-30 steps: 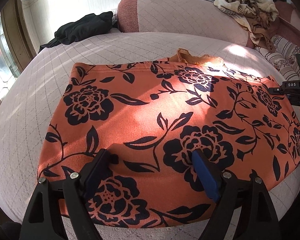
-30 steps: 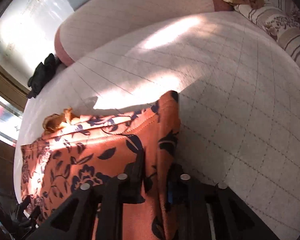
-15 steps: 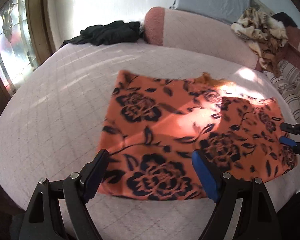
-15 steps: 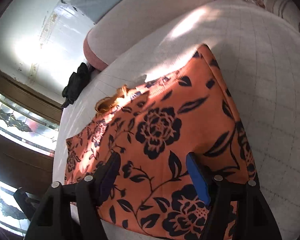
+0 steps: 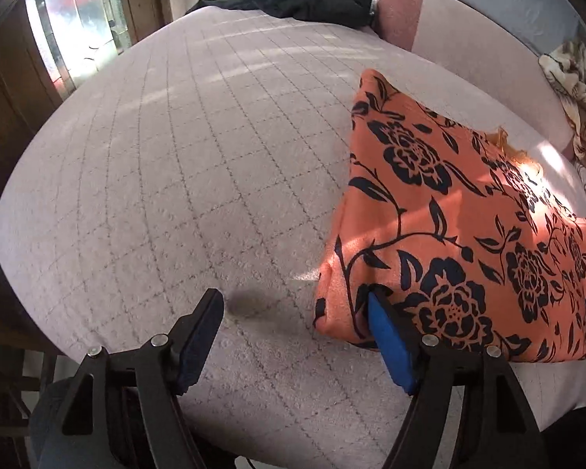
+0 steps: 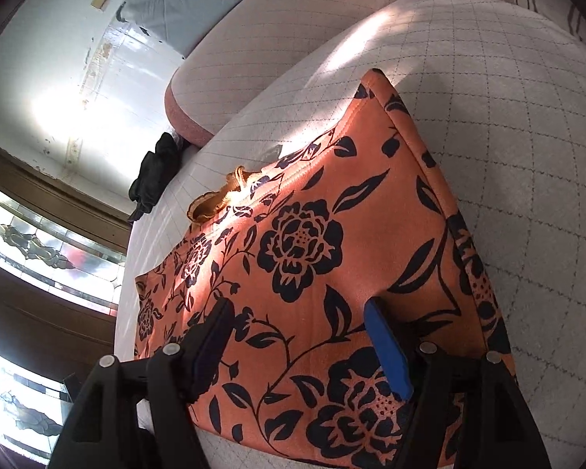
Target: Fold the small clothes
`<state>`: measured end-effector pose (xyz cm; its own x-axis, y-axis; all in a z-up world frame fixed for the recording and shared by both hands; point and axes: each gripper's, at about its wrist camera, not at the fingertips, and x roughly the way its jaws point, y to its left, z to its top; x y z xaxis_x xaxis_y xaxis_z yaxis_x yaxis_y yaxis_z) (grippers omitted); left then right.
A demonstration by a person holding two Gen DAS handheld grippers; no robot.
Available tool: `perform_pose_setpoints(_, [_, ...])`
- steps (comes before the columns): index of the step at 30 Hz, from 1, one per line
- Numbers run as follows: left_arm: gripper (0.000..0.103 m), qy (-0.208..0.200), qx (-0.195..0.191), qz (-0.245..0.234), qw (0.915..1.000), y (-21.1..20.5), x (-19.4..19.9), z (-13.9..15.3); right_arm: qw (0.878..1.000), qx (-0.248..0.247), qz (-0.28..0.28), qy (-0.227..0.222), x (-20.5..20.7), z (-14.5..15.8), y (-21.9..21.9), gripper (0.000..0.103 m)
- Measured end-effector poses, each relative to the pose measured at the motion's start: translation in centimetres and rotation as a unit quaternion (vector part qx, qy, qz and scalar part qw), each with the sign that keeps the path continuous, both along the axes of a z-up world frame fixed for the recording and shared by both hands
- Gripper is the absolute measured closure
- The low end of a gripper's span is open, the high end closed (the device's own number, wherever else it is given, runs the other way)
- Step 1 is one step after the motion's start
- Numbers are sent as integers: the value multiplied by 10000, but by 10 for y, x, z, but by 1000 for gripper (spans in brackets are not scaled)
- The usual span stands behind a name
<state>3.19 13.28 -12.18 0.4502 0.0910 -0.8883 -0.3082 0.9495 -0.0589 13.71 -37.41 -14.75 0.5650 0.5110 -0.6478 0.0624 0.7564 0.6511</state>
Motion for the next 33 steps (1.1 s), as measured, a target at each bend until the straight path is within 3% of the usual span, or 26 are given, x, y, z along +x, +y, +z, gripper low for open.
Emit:
perform_pose_setpoints(3, [27,-422,348,-152,9984,-9,0,16,9999,101,11,-53,-1,-2,-3,31])
perform_pose_setpoints(5, [26,244,658,-274,9972,-13,17,-9,9997,232,-36,-75,-2,-5,-6,31])
perform_pose_setpoints(6, [26,389,437,-174,9981,-8,20,-17,9996,276,-44,-50,-2,-4,-7,31])
perform_pose_setpoints(8, [26,253,316,38,9992,-2,18,-5,9992,391,-68,106,1,1,-12,31])
perform_pose_setpoints(11, [26,-185,733,-91,9971,-11,17,18,9981,546,-74,-290,9,28,-22,29])
perform_pose_setpoints(13, [26,-125,727,-198,9971,-14,23,20,9977,566,-35,-371,28,36,-26,26])
perform_pose_setpoints(17, [26,-109,542,-108,9984,-12,26,21,9978,658,-8,-31,94,14,-40,26])
perform_pose_setpoints(19, [26,-159,541,-155,9983,-17,23,22,9973,588,-336,271,122,-10,-56,27])
perform_pose_setpoints(20, [26,-176,564,-185,9981,-18,21,23,9952,784,-531,247,128,-19,-64,27])
perform_pose_setpoints(23, [26,-377,650,-261,9968,-29,12,31,9906,1096,-824,14,116,-8,-68,27])
perform_pose_setpoints(26, [26,-595,651,-343,9955,-34,12,36,9951,715,-595,-342,83,20,-52,26])
perform_pose_setpoints(29, [26,-682,711,-430,9942,-37,15,31,9962,663,-269,-503,36,37,-32,26])
perform_pose_setpoints(33, [24,-69,1317,-218,9910,-25,25,-6,9967,729,-63,-358,-16,27,-10,22])
